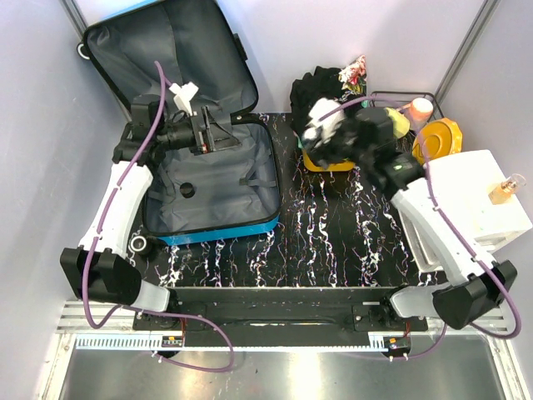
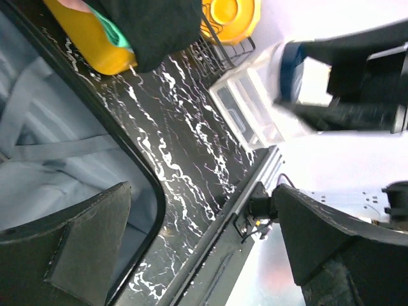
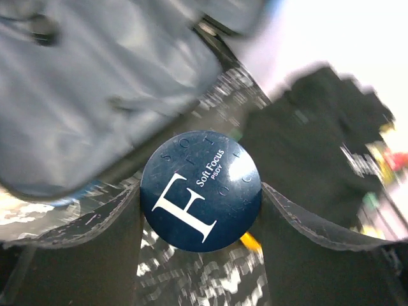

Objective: Open, take out, and arrange the luggage

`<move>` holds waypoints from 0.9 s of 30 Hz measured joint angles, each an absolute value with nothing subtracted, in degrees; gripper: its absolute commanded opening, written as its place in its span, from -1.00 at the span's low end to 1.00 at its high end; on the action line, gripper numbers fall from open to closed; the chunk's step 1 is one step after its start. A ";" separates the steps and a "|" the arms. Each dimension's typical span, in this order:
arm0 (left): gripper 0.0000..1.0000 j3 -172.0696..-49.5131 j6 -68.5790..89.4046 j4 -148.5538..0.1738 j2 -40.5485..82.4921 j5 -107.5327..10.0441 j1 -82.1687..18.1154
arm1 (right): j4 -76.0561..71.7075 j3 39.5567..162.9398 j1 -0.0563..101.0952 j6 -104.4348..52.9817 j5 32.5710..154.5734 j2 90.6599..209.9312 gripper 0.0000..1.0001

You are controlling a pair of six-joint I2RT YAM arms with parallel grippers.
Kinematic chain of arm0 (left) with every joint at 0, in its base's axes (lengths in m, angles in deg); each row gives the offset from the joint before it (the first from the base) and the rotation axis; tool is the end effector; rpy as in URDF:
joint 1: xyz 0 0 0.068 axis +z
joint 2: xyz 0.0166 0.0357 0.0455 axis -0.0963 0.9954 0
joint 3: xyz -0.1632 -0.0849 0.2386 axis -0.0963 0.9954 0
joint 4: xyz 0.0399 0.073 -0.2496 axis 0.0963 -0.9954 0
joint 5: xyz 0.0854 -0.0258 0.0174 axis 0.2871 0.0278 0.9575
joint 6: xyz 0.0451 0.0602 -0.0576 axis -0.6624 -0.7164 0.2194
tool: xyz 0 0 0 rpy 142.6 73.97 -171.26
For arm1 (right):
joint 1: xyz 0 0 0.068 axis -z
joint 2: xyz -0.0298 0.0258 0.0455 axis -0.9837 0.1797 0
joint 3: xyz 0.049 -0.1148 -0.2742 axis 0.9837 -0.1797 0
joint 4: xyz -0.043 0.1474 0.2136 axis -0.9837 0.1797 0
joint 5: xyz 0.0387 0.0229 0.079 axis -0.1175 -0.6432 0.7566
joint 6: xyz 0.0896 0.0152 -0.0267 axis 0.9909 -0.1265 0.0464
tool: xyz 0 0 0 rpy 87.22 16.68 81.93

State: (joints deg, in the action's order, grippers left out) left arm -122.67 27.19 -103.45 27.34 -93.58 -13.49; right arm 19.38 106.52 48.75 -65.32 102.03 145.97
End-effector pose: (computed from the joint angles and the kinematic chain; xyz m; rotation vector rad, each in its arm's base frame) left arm 0.3232 -0.1143 0.4207 0.2687 2.0422 -1.3222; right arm 0.2823 0.1965 0.4284 -1.1494 1.4868 0.2420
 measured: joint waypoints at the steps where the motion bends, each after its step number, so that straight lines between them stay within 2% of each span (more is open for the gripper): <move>1: 0.98 -123.09 26.84 -103.52 27.50 -93.13 -12.69 | 21.33 107.46 52.25 -64.07 101.15 145.27 0.00; 7: 0.98 -123.24 25.90 -103.63 27.54 -92.62 -12.27 | 34.88 112.16 73.76 -60.38 97.13 139.95 -0.03; 13: 0.98 -122.63 26.30 -102.64 27.54 -92.67 -12.42 | 49.85 116.44 91.83 -63.46 97.00 137.16 -0.09; 18: 0.98 -121.43 26.78 -101.75 27.54 -92.69 -12.42 | 57.19 120.81 98.10 -67.50 97.07 142.25 -0.11; 27: 0.98 -119.57 26.95 -101.40 27.52 -92.62 -12.53 | 60.60 122.45 101.93 -71.98 94.20 152.81 -0.14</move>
State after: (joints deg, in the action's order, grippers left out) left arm -119.57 26.95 -101.40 27.52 -92.62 -12.53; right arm 60.60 122.45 101.93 -71.98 94.20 152.81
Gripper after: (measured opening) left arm 0.988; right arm 0.687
